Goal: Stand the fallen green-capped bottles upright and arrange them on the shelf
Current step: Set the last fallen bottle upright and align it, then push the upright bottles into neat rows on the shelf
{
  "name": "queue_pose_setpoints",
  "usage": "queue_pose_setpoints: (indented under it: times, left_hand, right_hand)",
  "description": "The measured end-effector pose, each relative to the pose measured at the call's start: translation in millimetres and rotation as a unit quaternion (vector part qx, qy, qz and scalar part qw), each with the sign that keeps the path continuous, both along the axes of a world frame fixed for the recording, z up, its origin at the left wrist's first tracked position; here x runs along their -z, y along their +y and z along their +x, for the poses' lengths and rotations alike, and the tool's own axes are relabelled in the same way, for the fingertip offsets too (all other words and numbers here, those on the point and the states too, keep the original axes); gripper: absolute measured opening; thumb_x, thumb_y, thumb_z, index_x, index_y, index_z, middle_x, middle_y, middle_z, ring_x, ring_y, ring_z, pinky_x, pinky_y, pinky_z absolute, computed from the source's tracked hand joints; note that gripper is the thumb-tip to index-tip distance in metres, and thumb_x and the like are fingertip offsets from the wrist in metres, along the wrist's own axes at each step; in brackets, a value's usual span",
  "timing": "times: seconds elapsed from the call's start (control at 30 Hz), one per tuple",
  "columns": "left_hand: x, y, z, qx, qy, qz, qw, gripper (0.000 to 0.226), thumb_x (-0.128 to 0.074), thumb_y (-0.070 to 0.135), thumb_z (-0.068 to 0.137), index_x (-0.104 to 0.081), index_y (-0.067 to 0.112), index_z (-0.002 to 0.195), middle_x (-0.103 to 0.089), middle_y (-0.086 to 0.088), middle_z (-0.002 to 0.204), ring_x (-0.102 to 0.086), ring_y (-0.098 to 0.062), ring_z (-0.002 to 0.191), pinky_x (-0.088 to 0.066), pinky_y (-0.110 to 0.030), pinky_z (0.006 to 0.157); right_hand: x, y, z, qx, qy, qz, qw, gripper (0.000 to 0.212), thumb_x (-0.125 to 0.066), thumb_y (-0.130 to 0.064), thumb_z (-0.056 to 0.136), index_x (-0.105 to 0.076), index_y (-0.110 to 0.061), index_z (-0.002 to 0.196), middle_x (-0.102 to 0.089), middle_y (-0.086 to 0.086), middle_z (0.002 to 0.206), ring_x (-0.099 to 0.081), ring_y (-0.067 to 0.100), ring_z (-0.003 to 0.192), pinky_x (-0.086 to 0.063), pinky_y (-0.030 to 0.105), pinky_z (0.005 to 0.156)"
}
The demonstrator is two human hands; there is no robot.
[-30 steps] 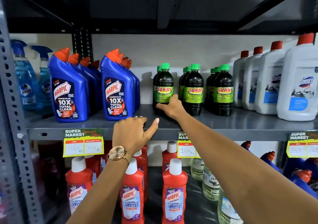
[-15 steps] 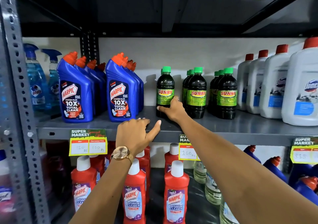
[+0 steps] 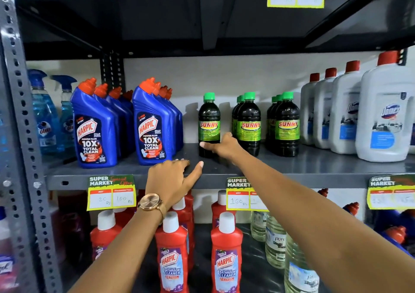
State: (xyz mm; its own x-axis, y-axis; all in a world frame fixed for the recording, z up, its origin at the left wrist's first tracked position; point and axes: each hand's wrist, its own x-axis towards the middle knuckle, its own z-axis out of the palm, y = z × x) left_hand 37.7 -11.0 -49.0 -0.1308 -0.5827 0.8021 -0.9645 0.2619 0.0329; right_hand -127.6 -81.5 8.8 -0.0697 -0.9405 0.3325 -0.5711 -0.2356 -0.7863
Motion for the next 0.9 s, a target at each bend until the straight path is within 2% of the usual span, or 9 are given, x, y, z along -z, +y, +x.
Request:
queue_pose_setpoints:
  times: [0.07, 0.13, 0.2, 0.3, 0.43, 0.53, 0.7, 0.8, 0.9]
  left_hand:
    - [-2.8, -1.6, 0.6, -0.006, -0.012, 0.016, 1.0, 0.073, -0.017, 0.071, 0.079, -0.071, 0.024, 0.088, -0.07, -0.002, 0.07, -0.064, -0.024, 0.071, -0.044, -0.031, 0.055]
    - [-11.2, -3.1, -0.9, -0.018, -0.028, 0.034, 0.999, 0.07, -0.02, 0.073, 0.079, -0.071, 0.025, 0.088, -0.069, -0.002, 0.072, -0.064, -0.025, 0.074, -0.043, -0.03, 0.056]
    - [-24.2, -7.6, -7.0, -0.036, -0.034, 0.057, 0.997, 0.061, -0.032, 0.07, 0.083, -0.068, 0.021, 0.097, -0.07, -0.005, 0.084, -0.065, -0.027, 0.082, -0.041, -0.031, 0.058]
    - [-48.3, -16.1, -29.8, 0.027, 0.05, 0.201, 0.978, 0.062, -0.055, 0.056, 0.085, -0.046, 0.011, 0.127, -0.062, -0.011, 0.116, -0.059, -0.031, 0.105, -0.045, -0.032, 0.073]
    - [-64.6, -47.2, -54.1, 0.093, 0.195, 0.35, 0.911, 0.114, -0.074, 0.045, 0.075, 0.002, 0.003, 0.15, -0.011, -0.019, 0.157, -0.034, -0.033, 0.135, -0.031, -0.032, 0.108]
    - [-59.8, -69.0, -63.0, 0.083, 0.237, 0.341, 0.906, 0.128, -0.077, 0.043, 0.072, 0.018, 0.001, 0.146, -0.028, -0.023, 0.15, -0.039, -0.036, 0.131, -0.034, -0.039, 0.11]
    - [-53.0, -86.4, -72.6, 0.12, 0.316, 0.312, 0.888, 0.11, -0.08, 0.03, 0.073, -0.004, -0.003, 0.145, -0.044, -0.02, 0.14, -0.045, -0.033, 0.126, -0.038, -0.035, 0.104]
    - [-49.4, -91.0, -74.9, 0.109, 0.315, 0.287, 0.898, 0.077, -0.078, 0.02, 0.077, -0.028, -0.002, 0.132, -0.053, -0.02, 0.13, -0.052, -0.033, 0.117, -0.041, -0.033, 0.094]
    - [-48.3, -92.4, -72.6, 0.094, 0.288, 0.278, 0.912, 0.073, -0.078, 0.027, 0.077, -0.034, 0.0, 0.127, -0.057, -0.02, 0.126, -0.055, -0.035, 0.114, -0.044, -0.036, 0.093]
  right_hand:
    - [-6.2, 9.6, -20.6, -0.025, 0.027, 0.035, 0.999, 0.041, -0.078, -0.035, 0.076, -0.058, -0.005, 0.093, -0.059, 0.008, 0.085, -0.058, 0.021, 0.074, -0.044, 0.027, 0.068]
    - [-13.0, 19.3, -50.4, 0.003, 0.057, 0.063, 0.996, 0.033, -0.078, -0.033, 0.077, -0.055, -0.01, 0.072, -0.057, 0.006, 0.066, -0.052, 0.014, 0.047, -0.044, 0.023, 0.049]
    - [-19.8, 31.3, -79.7, 0.049, 0.073, 0.061, 0.994, 0.036, -0.077, -0.032, 0.078, -0.052, -0.011, 0.066, -0.057, 0.006, 0.061, -0.051, 0.014, 0.044, -0.047, 0.023, 0.045]
    - [-20.2, 38.8, -108.8, 0.097, 0.079, 0.061, 0.99, 0.044, -0.08, -0.037, 0.074, -0.045, -0.01, 0.072, -0.051, 0.005, 0.067, -0.05, 0.018, 0.059, -0.046, 0.027, 0.052]
    - [-12.4, 28.6, -102.2, 0.033, -0.001, 0.08, 0.996, 0.07, -0.085, -0.029, 0.069, -0.054, 0.0, 0.124, -0.062, 0.015, 0.121, -0.057, 0.028, 0.116, -0.043, 0.03, 0.091]
    - [-7.7, 20.4, -93.5, 0.03, -0.009, 0.045, 0.998, 0.074, -0.082, -0.021, 0.075, -0.045, 0.003, 0.134, -0.056, 0.018, 0.134, -0.051, 0.031, 0.128, -0.039, 0.031, 0.102]
    - [3.7, 7.7, -92.0, 0.069, 0.038, 0.003, 0.997, 0.072, -0.079, -0.033, 0.076, -0.049, 0.001, 0.132, -0.055, 0.021, 0.135, -0.053, 0.035, 0.125, -0.043, 0.036, 0.104]
    - [5.2, 1.9, -94.8, 0.056, 0.045, 0.009, 0.997, 0.075, -0.079, -0.036, 0.076, -0.046, 0.001, 0.132, -0.054, 0.021, 0.135, -0.053, 0.034, 0.124, -0.044, 0.035, 0.103]
    - [5.7, -1.2, -95.3, 0.063, 0.053, 0.007, 0.997, 0.075, -0.078, -0.037, 0.076, -0.045, 0.002, 0.132, -0.056, 0.02, 0.133, -0.054, 0.034, 0.123, -0.044, 0.036, 0.1]
